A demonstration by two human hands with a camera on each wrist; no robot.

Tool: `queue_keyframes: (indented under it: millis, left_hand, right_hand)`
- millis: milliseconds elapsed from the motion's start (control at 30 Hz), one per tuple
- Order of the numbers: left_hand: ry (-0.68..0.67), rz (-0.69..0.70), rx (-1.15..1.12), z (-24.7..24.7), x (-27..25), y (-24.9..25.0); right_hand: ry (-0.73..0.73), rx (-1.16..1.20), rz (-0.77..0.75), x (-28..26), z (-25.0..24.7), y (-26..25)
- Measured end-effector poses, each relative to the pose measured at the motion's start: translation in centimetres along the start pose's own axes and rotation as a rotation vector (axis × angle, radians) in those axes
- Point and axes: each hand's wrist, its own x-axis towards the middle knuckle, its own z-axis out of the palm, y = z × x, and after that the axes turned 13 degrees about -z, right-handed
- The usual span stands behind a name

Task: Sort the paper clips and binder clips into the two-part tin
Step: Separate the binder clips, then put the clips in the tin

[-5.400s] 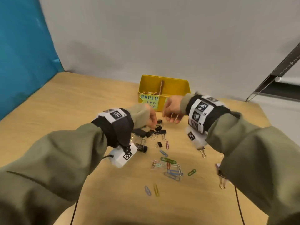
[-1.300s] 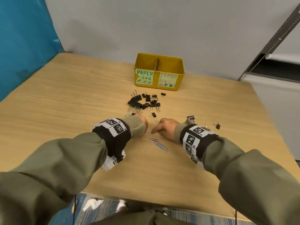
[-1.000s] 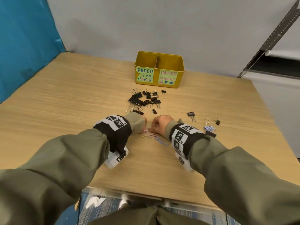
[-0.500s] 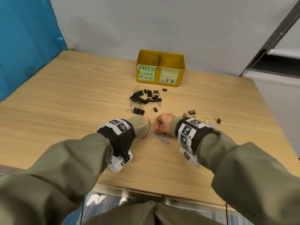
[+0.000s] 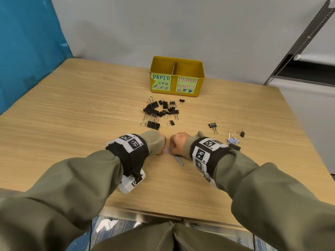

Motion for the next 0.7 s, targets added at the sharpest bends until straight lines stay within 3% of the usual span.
queue_keyframes:
  millis: [100,333,500,700]
  left_hand:
    - [-0.014,0.016,0.031,-0.4,-0.4,0.4]
    - [-0.062,0.088,-0.213,-1.4,-0.4,0.6]
    - [-0.117,0.193,-0.192,-0.9,0.0,1.4]
    - [-0.096,0.122,-0.12,-0.7,0.1,3.4]
  right_hand:
    - [0.078,0.108,0.013,-0.4,-0.2,1.1]
    - [0.155,0.369,0.035,-3.0,-0.9,3.7]
    - [0.224,0.313,0.154,-4.7,-1.5,7.2]
    - [0.276,0.355,0.173,-4.4,-0.5,7.8]
